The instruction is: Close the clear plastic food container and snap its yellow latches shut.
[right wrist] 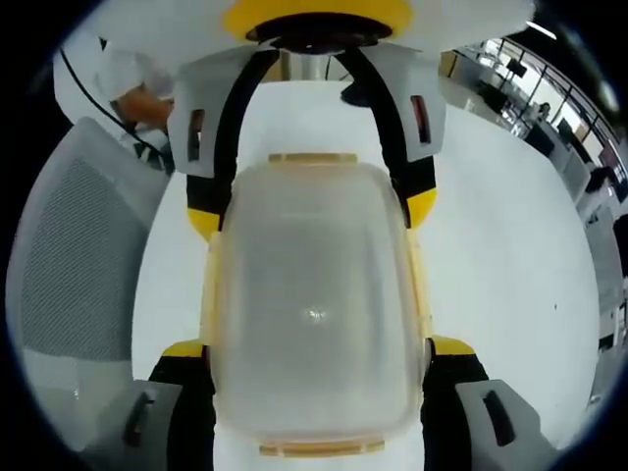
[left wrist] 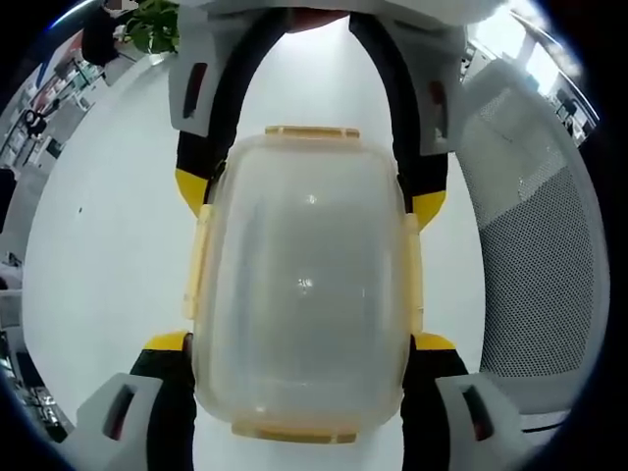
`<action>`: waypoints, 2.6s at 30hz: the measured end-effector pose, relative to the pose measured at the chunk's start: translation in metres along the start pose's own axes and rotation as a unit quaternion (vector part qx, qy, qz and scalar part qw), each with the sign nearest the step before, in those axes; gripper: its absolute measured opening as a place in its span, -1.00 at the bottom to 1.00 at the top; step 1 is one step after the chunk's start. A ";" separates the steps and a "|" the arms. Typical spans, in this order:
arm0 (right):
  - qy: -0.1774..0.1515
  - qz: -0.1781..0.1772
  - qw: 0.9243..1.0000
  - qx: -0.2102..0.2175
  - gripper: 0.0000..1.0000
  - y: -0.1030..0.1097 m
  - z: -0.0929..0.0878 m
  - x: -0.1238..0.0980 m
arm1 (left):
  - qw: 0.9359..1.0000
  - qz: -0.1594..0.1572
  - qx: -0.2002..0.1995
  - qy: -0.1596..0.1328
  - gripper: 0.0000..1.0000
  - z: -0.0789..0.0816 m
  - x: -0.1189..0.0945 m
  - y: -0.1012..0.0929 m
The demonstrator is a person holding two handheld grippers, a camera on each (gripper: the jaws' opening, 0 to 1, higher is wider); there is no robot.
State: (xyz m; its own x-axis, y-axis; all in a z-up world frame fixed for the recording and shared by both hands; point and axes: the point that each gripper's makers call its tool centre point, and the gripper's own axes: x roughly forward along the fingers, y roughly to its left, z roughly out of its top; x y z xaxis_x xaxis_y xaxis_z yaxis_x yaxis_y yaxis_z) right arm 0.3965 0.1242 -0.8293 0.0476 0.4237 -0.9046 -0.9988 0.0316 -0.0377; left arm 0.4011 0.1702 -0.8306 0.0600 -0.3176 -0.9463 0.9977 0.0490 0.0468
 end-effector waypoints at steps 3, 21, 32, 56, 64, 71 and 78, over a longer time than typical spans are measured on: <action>0.001 0.000 1.000 0.000 0.76 -0.003 0.000 0.000 | 1.000 -0.001 0.000 -0.003 0.76 0.000 0.000 0.003; -0.003 0.002 1.000 0.005 0.78 -0.023 0.001 0.002 | 1.000 -0.006 0.001 -0.001 0.77 0.000 0.002 0.023; -0.008 0.003 1.000 0.008 0.79 -0.040 0.003 0.003 | 1.000 -0.006 0.002 -0.001 0.78 0.000 0.003 0.041; -0.006 0.003 1.000 0.010 0.79 -0.071 0.002 0.005 | 1.000 -0.007 0.003 -0.004 0.78 0.002 0.005 0.071; -0.004 0.003 1.000 0.010 0.79 -0.077 0.001 0.005 | 1.000 -0.006 0.004 -0.009 0.79 0.003 0.005 0.078; -0.006 0.000 1.000 0.014 0.80 -0.084 0.001 0.004 | 1.000 -0.005 0.008 -0.010 0.79 0.004 0.006 0.085; -0.008 -0.002 1.000 0.019 0.80 -0.089 0.001 0.005 | 1.000 -0.005 0.011 -0.004 0.80 0.005 0.008 0.091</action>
State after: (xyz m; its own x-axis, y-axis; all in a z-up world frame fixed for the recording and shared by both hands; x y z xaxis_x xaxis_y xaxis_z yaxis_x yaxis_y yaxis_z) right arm 0.4857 0.1240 -0.8298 0.0524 0.4371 -0.8979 -0.9974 0.0673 -0.0255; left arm 0.4926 0.1675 -0.8318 0.0500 -0.3263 -0.9439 0.9987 0.0248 0.0443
